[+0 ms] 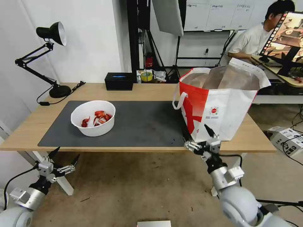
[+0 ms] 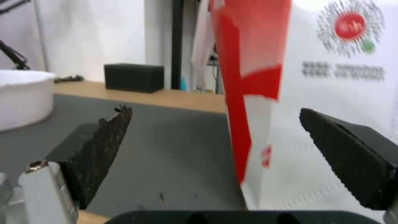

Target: Pick up the trash from the table and place it into the takeout bag.

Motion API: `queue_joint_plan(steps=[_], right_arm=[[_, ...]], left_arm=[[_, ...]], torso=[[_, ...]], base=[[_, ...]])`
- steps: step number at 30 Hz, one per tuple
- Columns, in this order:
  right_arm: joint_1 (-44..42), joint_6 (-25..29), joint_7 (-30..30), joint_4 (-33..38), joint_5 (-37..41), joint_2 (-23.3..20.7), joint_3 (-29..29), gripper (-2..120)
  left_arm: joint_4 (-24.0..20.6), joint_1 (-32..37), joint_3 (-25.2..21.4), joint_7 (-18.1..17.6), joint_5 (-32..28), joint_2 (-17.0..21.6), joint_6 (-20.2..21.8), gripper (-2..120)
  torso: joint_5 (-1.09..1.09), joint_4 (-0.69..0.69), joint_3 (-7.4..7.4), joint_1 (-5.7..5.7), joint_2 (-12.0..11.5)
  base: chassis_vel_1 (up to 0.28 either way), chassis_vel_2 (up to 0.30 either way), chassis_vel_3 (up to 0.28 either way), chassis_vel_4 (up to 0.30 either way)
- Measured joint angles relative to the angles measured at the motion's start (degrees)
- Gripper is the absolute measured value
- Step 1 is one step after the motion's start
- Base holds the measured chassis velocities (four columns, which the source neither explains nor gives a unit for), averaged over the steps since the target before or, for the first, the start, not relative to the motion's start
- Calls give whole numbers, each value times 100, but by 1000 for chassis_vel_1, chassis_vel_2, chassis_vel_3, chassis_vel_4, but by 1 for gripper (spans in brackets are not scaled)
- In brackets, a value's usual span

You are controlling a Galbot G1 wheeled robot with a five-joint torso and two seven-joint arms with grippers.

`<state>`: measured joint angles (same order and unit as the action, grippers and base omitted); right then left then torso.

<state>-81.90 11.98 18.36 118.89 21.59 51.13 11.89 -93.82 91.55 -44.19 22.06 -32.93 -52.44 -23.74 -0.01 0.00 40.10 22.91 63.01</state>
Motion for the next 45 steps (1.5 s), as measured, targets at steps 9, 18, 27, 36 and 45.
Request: queue_joint_plan(steps=[9,18,27,36,45], right_arm=[[-435,264,231,-347,-531,387,78,100],[-649,139,332,-204,-494,484,57,100],[-672,111,274,-164,-455,491,48,100],[-661,106,271,-161,-446,487,44,100],[-657,102,270,-156,-441,484,41,100]], left_arm=[[32,-6,29,8,0,-5,-24,100],[33,-33,106,11,-2,34,-33,100],[-4,-35,136,12,-5,40,-33,100],[-18,-150,-151,-146,-363,206,103,100],[-624,-578,-452,-1430,-1163,1175,1542,100]], torso=[[0,0,0,0,0],[0,0,0,0,0],[0,0,0,0,0],[-1,0,0,0,0],[1,0,1,0,0]], base=[[0,0,0,0],[0,0,0,0],[0,0,0,0],[0,0,0,0],[0,0,0,0]])
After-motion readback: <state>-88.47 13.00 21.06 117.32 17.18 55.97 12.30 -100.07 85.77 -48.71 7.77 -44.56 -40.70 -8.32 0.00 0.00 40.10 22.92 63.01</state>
